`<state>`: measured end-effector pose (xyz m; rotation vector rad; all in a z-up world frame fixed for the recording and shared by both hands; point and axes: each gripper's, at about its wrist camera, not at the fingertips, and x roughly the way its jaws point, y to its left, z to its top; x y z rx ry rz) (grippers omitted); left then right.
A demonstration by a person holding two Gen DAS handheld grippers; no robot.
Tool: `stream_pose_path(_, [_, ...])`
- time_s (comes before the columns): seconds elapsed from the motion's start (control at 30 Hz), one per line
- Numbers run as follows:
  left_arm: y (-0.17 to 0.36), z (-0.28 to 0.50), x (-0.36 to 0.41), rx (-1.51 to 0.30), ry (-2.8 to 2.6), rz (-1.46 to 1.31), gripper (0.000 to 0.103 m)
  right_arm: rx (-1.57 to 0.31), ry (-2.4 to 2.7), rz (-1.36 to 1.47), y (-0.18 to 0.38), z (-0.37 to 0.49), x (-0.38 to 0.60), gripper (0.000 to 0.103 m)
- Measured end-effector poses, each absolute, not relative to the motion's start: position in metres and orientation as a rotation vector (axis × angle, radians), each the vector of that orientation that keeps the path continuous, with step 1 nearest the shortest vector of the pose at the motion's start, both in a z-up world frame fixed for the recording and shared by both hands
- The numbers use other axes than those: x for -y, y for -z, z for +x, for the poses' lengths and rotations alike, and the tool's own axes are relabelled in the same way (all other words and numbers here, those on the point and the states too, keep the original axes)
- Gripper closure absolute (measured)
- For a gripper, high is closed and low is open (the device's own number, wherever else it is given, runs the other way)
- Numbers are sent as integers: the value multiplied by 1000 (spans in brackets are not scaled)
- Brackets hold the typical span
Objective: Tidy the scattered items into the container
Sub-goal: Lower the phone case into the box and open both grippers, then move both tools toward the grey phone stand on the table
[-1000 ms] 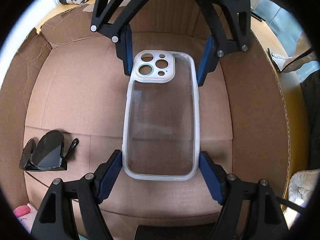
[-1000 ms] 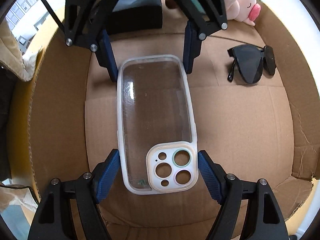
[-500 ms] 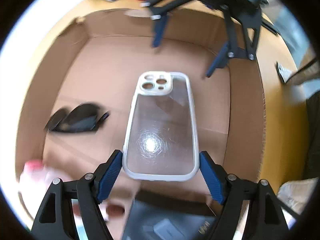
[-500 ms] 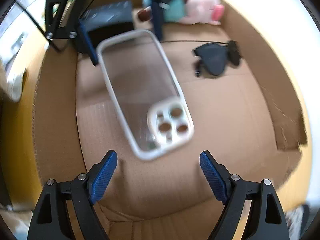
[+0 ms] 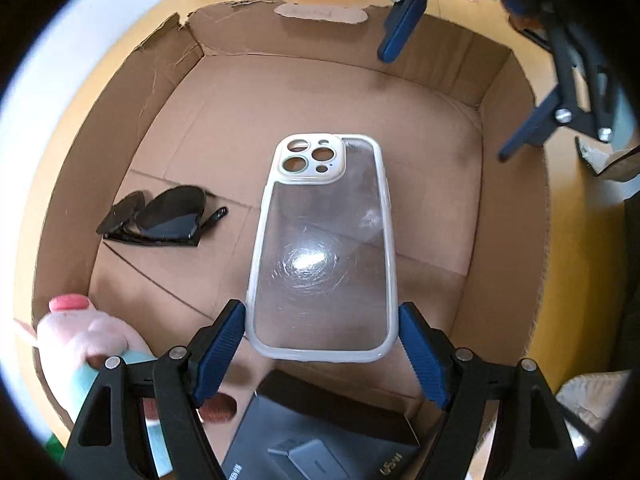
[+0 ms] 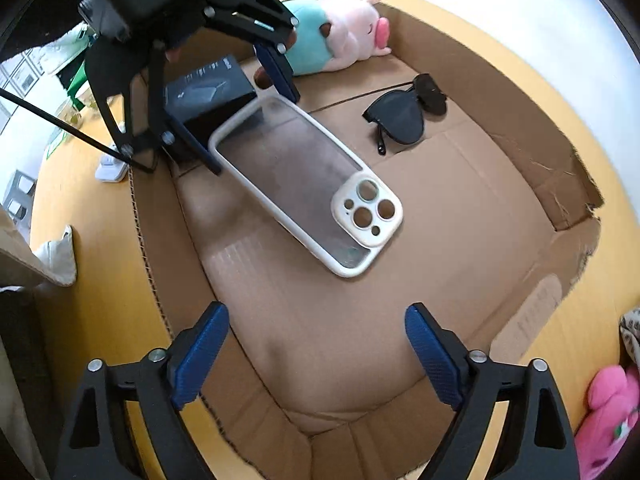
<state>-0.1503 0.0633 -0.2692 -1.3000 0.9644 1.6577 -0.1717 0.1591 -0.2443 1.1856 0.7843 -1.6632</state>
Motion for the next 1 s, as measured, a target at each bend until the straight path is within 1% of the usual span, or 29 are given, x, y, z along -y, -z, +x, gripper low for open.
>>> stream_pose_path(0.07, [269,-153,-67,-967,-1668,-1293,25,-772,1675,1197,244,-171,-160,9])
stream_pose_path(0.1, [269,-155,-71,-950,-1667,-1294,21,-759,1683,1208,245,-171,-162,9])
stream_pose_path(0.23, [273,-149,-83,-943,-1685,-1311,21,-704,1718,1257,246,-175,-162,7])
stream_pose_path(0.3, [263,-149,-79,-902,-1726,-1323,21,-684,1739,1264,241,-173,-164,7])
stream_pose_path(0.4, [245,-148,-57,-815,-1826,-1367,21,-603,1782,1289,235,-172,-167,4])
stream_pose_path(0.57, [223,-127,10,-585,-2010,-1556,21,-477,1880,1360,236,-164,-175,4])
stream_pose_path(0.67, [205,-107,43,-464,-2133,-1622,21,-378,1952,1432,232,-160,-181,4])
stream_pose_path(0.73, [188,-90,65,-371,-2234,-1645,21,-309,2022,1441,221,-156,-183,3])
stream_pose_path(0.77, [179,-81,73,-322,-2292,-1653,21,-261,2063,1439,211,-152,-184,0])
stream_pose_path(1.0, [125,-32,87,114,-2568,-1666,21,-96,2279,1446,158,-127,-191,0])
